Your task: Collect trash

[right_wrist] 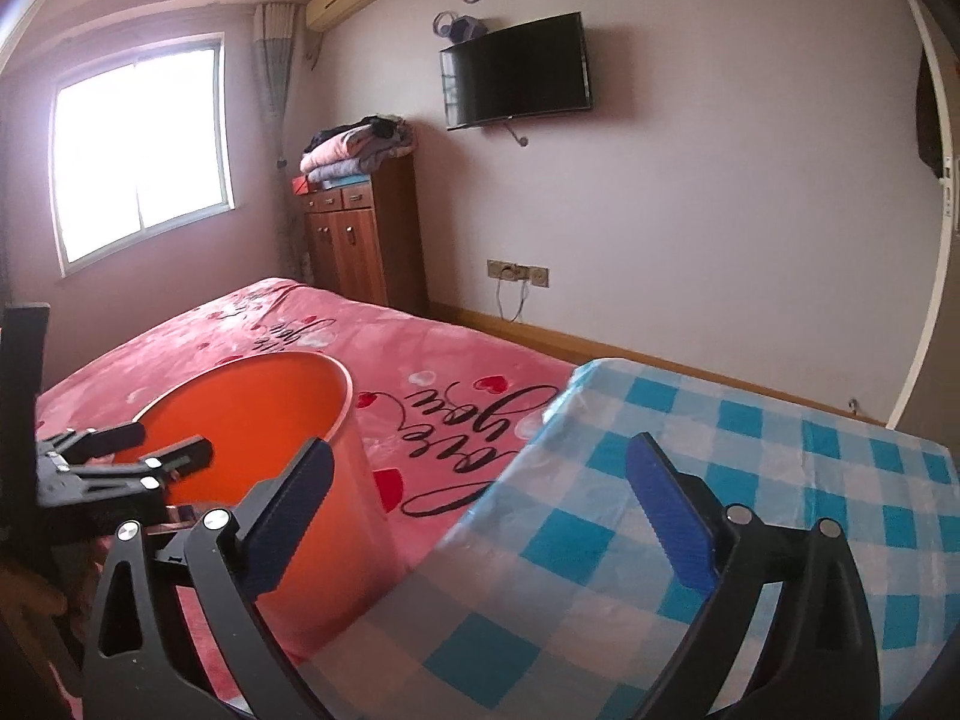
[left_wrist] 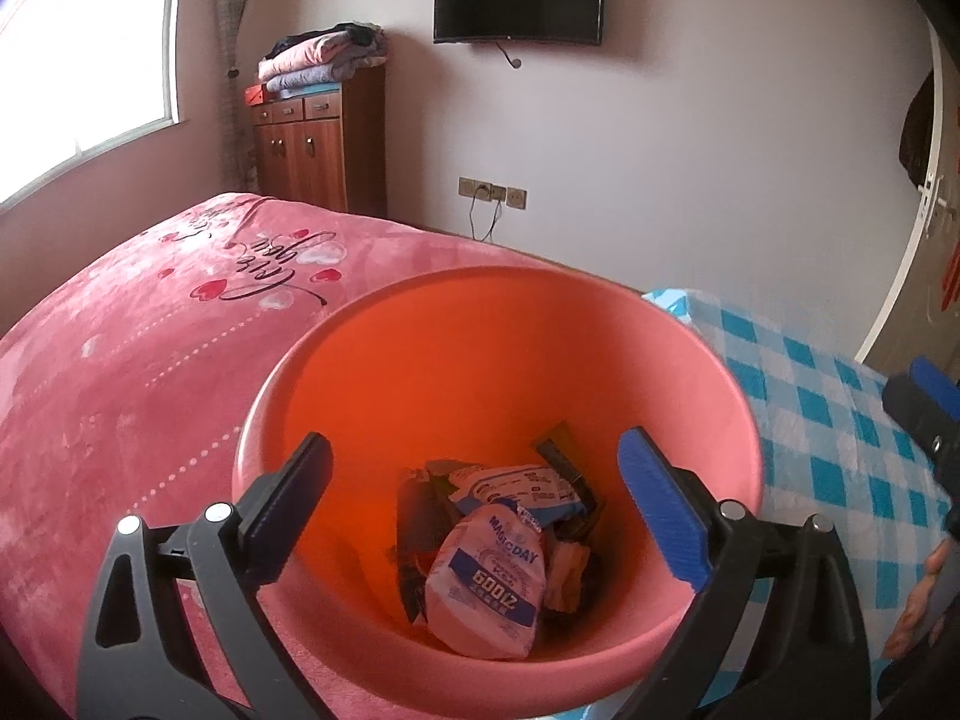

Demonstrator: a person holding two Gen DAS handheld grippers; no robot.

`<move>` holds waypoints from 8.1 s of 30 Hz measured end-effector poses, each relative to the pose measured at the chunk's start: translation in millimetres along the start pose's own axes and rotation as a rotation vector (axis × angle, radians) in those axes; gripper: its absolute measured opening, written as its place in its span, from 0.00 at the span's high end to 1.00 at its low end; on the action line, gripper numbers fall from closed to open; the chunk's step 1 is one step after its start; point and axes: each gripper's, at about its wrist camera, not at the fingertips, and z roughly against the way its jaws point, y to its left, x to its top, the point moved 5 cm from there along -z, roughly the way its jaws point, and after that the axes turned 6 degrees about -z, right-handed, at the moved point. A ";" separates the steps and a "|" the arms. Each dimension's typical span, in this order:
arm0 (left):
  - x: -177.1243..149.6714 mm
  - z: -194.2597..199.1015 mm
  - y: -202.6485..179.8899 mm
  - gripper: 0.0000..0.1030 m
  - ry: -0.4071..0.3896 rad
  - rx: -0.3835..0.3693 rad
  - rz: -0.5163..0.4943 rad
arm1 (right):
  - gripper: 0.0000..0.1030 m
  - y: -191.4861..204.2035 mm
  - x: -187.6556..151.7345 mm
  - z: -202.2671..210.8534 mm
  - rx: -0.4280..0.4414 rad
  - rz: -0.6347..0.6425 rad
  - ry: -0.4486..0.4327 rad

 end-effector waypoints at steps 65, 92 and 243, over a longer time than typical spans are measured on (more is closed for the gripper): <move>-28.8 47.1 -245.0 0.04 -0.055 -0.305 -0.201 | 0.05 -221.6 -89.9 125.0 -0.472 -0.229 -0.067; -49.9 45.7 -358.5 0.04 -0.110 -0.359 -0.278 | 0.05 -310.2 -102.1 185.5 -0.638 -0.333 -0.148; -120.5 -45.2 -398.3 0.04 0.235 -0.317 -0.371 | 0.04 -336.3 -166.8 89.8 -0.672 -0.418 0.363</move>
